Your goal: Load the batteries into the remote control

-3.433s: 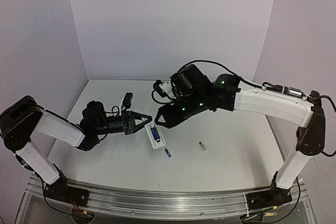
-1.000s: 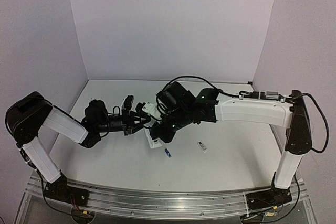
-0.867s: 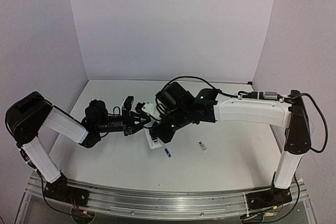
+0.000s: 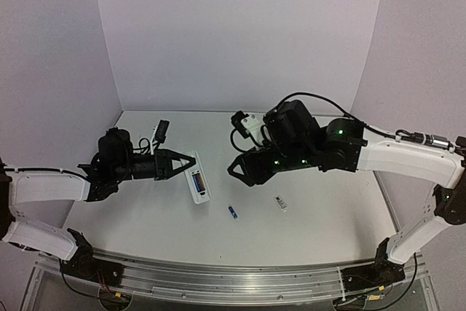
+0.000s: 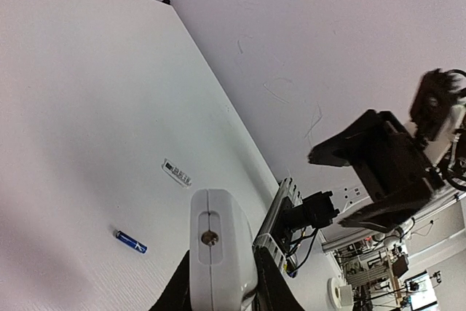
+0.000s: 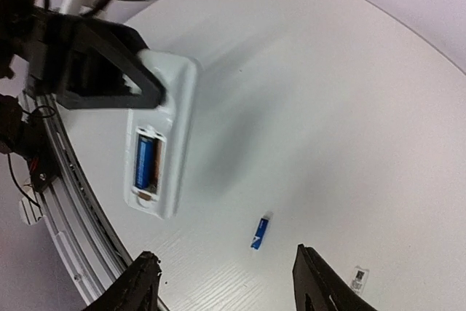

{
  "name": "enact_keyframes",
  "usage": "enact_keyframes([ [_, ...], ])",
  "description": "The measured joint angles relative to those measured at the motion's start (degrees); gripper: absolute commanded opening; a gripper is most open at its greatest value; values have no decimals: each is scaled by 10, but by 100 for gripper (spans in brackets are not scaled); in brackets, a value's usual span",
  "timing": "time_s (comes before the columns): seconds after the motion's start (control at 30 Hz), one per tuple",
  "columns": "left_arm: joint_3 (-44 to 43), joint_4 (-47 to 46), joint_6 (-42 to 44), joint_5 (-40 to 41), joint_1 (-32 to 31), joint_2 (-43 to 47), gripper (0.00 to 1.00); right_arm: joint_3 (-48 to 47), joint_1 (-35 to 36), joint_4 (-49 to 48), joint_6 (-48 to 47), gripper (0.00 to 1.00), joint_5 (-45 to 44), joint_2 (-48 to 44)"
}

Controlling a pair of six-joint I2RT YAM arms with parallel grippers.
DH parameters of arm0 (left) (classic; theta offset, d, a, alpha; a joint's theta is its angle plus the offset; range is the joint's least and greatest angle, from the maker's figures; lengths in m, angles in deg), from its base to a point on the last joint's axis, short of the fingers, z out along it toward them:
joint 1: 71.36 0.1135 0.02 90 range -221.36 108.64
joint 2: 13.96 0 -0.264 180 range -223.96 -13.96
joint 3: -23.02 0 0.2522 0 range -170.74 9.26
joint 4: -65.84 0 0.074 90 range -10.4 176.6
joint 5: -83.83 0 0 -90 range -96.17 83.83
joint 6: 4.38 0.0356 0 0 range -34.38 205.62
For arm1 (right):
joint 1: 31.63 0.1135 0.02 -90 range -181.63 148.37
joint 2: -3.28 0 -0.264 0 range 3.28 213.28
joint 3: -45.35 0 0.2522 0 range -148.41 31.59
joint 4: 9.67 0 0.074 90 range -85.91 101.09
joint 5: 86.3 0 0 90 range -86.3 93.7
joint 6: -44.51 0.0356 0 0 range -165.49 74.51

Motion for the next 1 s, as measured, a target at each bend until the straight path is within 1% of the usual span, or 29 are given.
enact_keyframes([
  [0.17,16,36,40,6,0,69,0,55,-3,7,43,68,-30,0],
  [0.4,30,77,67,6,0,137,0,64,-7,9,81,68,-40,31],
  [0.53,30,98,72,10,0,155,0,63,-12,6,101,67,-38,67],
  [0.77,34,104,71,16,0,165,0,55,-19,9,120,64,-24,143],
  [1.0,49,110,70,16,0,172,0,30,-22,17,128,61,-20,181],
])
